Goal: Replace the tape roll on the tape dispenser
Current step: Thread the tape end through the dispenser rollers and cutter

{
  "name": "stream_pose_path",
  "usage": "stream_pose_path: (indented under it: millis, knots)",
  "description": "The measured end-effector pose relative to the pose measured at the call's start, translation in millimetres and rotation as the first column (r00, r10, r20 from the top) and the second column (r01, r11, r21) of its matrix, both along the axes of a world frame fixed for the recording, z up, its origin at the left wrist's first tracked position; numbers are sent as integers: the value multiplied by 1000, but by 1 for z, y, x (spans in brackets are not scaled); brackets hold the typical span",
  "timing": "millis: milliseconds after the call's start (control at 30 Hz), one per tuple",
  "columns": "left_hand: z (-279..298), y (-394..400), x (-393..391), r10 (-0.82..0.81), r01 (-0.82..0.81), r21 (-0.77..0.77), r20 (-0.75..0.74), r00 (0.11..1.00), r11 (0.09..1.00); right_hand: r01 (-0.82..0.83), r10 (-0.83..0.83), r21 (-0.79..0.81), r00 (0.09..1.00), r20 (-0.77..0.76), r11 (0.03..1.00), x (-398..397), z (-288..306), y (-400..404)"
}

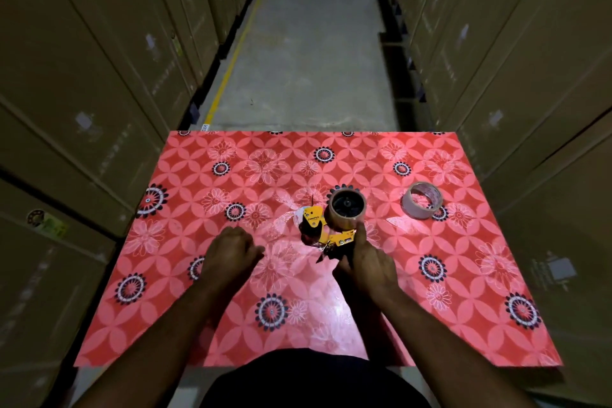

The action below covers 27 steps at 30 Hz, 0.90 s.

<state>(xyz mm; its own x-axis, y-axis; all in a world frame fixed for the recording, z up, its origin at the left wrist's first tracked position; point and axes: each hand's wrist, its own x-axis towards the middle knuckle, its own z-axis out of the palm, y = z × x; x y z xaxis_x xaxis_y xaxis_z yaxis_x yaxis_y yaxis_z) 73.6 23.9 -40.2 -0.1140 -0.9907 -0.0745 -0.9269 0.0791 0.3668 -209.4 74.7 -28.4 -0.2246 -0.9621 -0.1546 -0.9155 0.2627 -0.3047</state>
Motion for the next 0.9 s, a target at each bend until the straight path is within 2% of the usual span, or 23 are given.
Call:
stream_pose_path:
  millis: [100, 200, 333, 433, 500, 700, 767, 833, 900]
  knots:
    - [3, -1, -18, -33, 58, 128, -183, 983, 990, 7, -7, 3, 1000, 18, 1000, 1, -3, 0]
    - [-8, 1, -48, 69, 52, 247, -458, 886, 968, 8, -7, -7, 999, 36, 1000, 0, -5, 0]
    - [-10, 1, -86, 167, -6, 254, -620, 766, 967, 1, 0, -12, 998, 61, 1000, 1, -4, 1]
    - [-13, -6, -97, 230, -52, 276, -665, 710, 960, -4, 3, 8, 999, 48, 1000, -2, -4, -1]
    - [-13, -8, -102, 248, -72, 280, -665, 704, 957, -8, 7, 13, 999, 43, 1000, -3, -3, 0]
    - [-14, -12, -98, 213, -89, 232, -591, 778, 969, -2, 2, 5, 999, 47, 1000, -2, 4, 1]
    - [-8, -13, -93, 114, -40, 150, -523, 845, 988, 0, 0, 11, 999, 51, 1000, -4, 2, 0]
    - [2, -14, -89, -53, 73, 36, -397, 916, 997, -4, 4, -1, 998, 60, 1000, -5, 0, 1]
    - [8, -15, -83, -162, 165, -16, -290, 943, 986, -6, 7, -5, 998, 56, 1000, -6, -1, 1]
